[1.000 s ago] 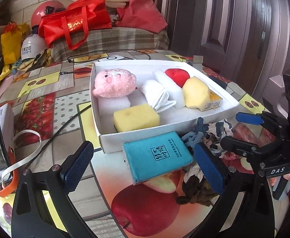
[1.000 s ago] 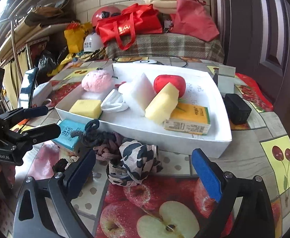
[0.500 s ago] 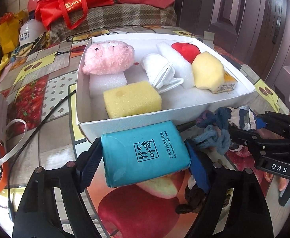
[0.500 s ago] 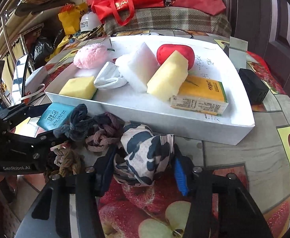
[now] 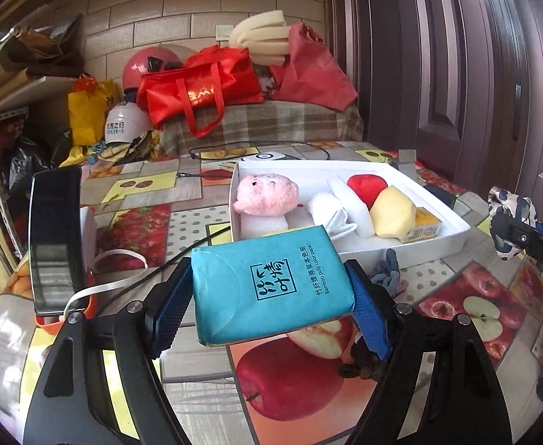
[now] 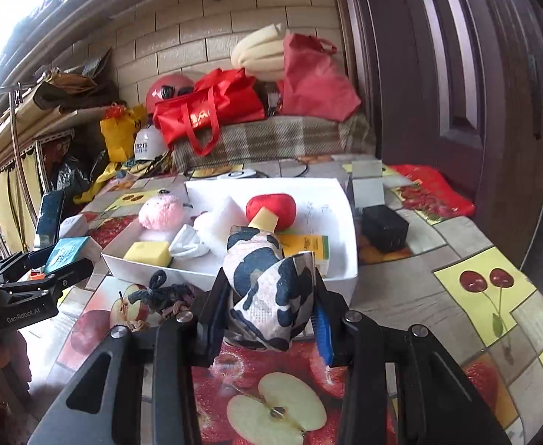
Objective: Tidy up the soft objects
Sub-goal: 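Carry the teal packet and patterned cloth over the white box and release both inside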
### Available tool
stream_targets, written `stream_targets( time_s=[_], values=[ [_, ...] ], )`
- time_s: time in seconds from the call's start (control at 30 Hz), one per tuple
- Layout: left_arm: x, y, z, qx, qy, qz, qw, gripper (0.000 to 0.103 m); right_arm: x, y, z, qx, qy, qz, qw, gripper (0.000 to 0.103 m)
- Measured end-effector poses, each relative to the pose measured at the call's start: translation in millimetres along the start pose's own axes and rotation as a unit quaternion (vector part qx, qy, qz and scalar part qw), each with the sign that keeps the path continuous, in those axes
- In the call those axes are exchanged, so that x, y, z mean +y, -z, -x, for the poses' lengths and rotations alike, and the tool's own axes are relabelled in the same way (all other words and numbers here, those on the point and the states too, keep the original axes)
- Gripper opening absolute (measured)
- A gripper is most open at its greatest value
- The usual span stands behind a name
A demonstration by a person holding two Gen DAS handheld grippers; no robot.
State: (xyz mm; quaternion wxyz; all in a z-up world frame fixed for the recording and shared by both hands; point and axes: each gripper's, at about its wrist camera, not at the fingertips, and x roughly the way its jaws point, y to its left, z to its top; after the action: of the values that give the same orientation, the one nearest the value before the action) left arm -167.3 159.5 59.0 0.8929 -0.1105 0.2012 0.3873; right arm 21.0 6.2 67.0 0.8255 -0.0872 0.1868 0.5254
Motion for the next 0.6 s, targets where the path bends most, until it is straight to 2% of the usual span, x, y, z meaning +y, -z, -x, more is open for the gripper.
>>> stream_targets(
  time_s=[0.33, 0.6],
  values=[
    [-6.2, 13.5, 35.9, -0.036, -0.015, -0.006, 0.9992, 0.080, 13.1, 3.3, 25.6, -0.044, 0.027, 0.020, 0.998, 0.039],
    [4.2, 17.9, 45.3, -0.048, -0.047, 0.022, 0.9975, 0.080, 38.8, 7.3, 30.4, -0.060, 0.008, 0.029, 0.998, 0.039]
  ],
)
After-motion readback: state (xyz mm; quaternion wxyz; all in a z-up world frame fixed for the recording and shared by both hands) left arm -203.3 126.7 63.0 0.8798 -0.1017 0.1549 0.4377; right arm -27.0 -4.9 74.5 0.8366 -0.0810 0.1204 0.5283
